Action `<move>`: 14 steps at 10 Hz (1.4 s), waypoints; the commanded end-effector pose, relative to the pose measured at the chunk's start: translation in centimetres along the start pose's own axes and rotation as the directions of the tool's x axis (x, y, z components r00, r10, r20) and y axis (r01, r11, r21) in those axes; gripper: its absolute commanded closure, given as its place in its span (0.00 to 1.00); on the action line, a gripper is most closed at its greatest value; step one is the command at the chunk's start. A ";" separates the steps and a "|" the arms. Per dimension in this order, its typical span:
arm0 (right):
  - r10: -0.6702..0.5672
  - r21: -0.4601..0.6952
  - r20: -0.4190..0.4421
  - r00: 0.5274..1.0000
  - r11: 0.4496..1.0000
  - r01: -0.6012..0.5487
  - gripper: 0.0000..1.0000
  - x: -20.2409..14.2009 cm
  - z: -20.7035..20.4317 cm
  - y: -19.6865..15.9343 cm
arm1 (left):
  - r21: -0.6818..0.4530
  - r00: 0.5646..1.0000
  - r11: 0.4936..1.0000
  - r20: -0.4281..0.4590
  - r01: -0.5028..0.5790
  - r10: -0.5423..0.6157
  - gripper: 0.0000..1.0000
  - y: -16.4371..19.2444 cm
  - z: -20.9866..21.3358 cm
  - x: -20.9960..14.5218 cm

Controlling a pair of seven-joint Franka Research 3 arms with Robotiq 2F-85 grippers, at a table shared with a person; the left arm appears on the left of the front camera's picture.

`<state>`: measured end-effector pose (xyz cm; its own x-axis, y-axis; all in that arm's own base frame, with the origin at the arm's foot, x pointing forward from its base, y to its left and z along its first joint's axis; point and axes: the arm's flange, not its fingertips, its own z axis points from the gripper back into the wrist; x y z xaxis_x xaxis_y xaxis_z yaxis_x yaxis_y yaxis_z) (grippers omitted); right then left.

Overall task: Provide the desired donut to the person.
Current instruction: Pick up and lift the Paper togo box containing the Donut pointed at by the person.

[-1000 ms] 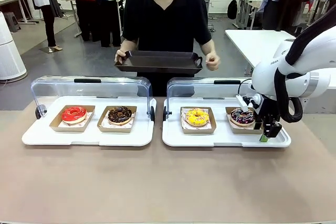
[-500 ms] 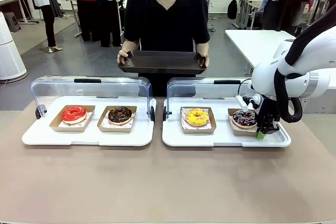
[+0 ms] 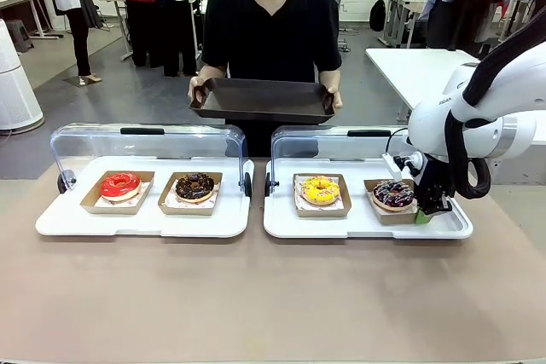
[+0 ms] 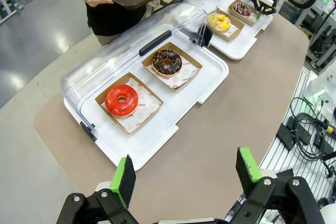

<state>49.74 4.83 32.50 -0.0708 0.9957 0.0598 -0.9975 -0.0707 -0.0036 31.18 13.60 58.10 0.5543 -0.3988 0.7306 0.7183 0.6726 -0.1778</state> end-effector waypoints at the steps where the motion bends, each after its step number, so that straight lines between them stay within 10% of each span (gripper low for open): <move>1: -0.081 0.013 0.035 0.996 0.997 0.080 1.00 1.5 2.3 1.7 | -0.002 1.000 1.000 0.005 0.000 0.000 0.00 -0.1 0.0 0.0; 8: -0.207 0.048 -0.076 0.975 0.976 0.211 1.00 4.8 18.8 14.6 | -0.002 1.000 1.000 0.005 0.000 0.000 0.00 -0.1 0.0 0.0; 14: -0.196 0.098 -0.052 0.979 0.975 0.200 1.00 6.3 32.3 11.7 | -0.002 1.000 1.000 0.005 0.000 0.000 0.00 -0.1 0.0 0.0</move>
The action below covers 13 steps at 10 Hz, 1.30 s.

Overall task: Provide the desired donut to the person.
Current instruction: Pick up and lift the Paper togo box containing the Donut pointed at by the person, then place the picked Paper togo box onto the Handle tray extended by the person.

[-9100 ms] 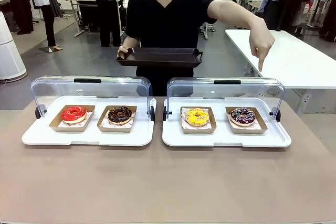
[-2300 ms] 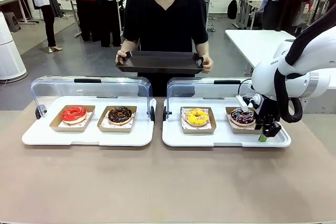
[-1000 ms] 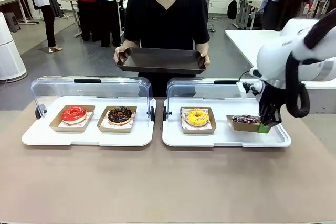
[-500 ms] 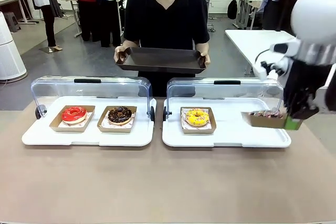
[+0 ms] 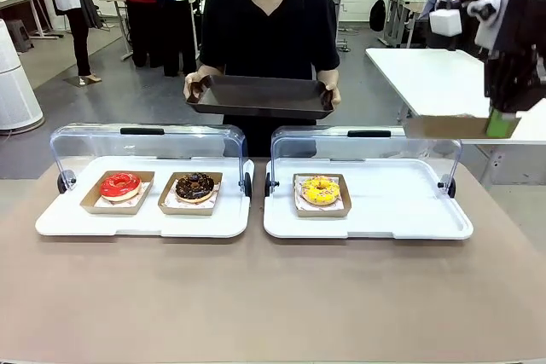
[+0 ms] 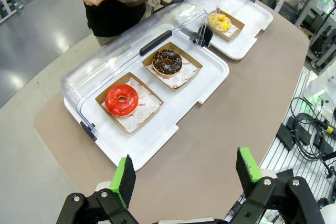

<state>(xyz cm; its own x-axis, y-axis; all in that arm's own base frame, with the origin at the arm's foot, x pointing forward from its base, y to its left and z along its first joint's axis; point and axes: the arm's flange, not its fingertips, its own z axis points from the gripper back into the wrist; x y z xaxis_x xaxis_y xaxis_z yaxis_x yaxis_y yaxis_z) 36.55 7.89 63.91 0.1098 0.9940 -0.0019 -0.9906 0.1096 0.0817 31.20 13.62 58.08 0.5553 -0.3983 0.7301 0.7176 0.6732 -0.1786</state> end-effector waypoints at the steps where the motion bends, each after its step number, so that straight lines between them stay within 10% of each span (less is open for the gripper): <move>1: -0.006 0.021 0.023 1.000 1.000 0.006 1.00 0.6 1.9 -1.2 | -0.002 1.000 1.000 0.006 0.001 -0.001 0.00 -0.1 0.1 0.0; 13: 0.004 -0.004 0.007 1.000 1.000 -0.004 1.00 0.5 1.7 -1.3 | -0.002 1.000 1.000 0.006 0.001 -0.001 0.00 -0.1 0.1 0.0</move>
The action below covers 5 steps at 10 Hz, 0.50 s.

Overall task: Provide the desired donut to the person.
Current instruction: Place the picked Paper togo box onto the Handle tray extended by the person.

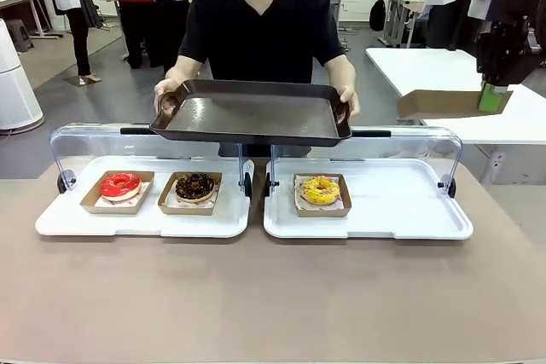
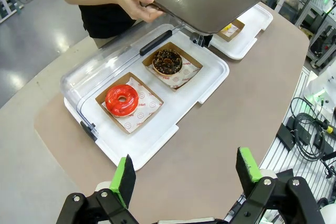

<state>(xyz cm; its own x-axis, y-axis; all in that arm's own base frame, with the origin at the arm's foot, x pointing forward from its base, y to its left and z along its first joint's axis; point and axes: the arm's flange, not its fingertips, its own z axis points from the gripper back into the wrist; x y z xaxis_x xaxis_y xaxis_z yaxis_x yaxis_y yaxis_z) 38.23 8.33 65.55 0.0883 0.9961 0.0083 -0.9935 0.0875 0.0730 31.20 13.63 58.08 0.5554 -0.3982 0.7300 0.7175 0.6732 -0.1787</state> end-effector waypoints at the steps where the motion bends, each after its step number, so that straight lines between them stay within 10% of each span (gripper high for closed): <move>1: -0.018 0.005 -0.001 1.000 1.000 0.018 1.00 -0.1 0.0 0.2 | -0.003 1.000 1.000 0.006 0.002 -0.002 0.00 -0.1 0.1 0.0; 5: 0.000 0.000 0.000 1.000 1.000 0.000 0.98 0.0 0.0 0.0 | -0.003 1.000 1.000 0.006 0.002 -0.002 0.00 -0.1 0.1 0.0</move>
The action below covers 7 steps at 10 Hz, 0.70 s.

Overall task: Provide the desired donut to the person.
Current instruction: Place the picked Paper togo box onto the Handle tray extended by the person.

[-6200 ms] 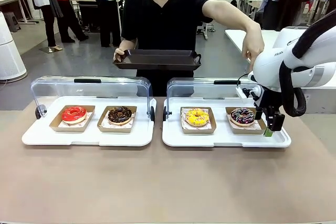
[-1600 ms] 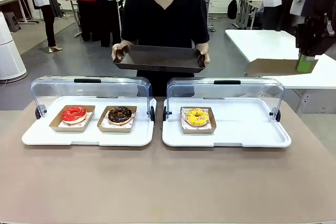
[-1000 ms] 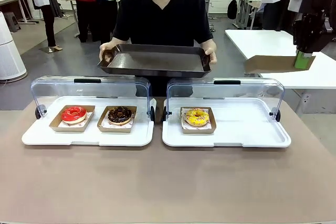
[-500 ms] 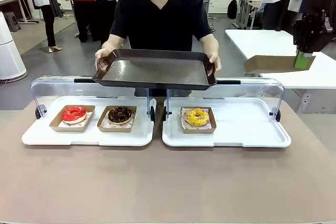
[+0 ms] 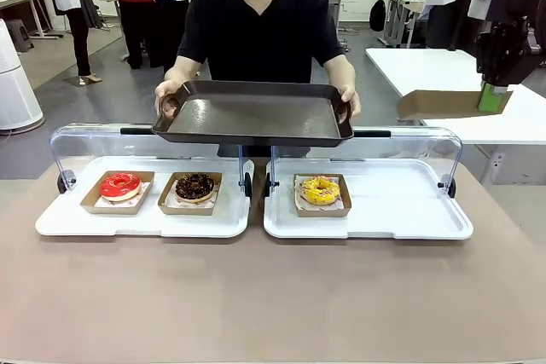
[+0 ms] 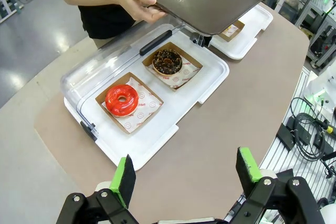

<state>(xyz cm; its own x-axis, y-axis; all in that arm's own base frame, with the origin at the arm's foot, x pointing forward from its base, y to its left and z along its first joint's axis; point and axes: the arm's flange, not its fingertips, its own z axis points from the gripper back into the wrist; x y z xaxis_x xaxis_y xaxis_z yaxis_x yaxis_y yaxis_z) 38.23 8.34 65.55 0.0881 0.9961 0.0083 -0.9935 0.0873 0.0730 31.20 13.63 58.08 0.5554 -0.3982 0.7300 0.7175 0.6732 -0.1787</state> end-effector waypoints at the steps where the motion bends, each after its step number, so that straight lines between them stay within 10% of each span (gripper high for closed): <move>1: 0.012 -0.066 0.001 1.000 0.998 -0.012 0.98 1.9 3.3 -0.1 | -0.003 1.000 1.000 0.006 0.002 -0.002 0.00 -0.1 0.1 0.0; 7: 0.131 -0.182 0.035 0.991 0.976 -0.123 0.98 17.2 6.7 -6.3 | -0.003 1.000 1.000 0.006 0.002 -0.002 0.00 -0.1 0.1 0.0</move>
<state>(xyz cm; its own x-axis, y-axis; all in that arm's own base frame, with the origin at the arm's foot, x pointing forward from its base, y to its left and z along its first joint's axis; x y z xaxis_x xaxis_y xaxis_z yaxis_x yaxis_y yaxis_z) 44.65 23.12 72.25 -0.0538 0.9972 0.0516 -0.9931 -0.0481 -0.1066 31.20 13.59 58.10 0.5555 -0.3992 0.7294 0.7175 0.6735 -0.1778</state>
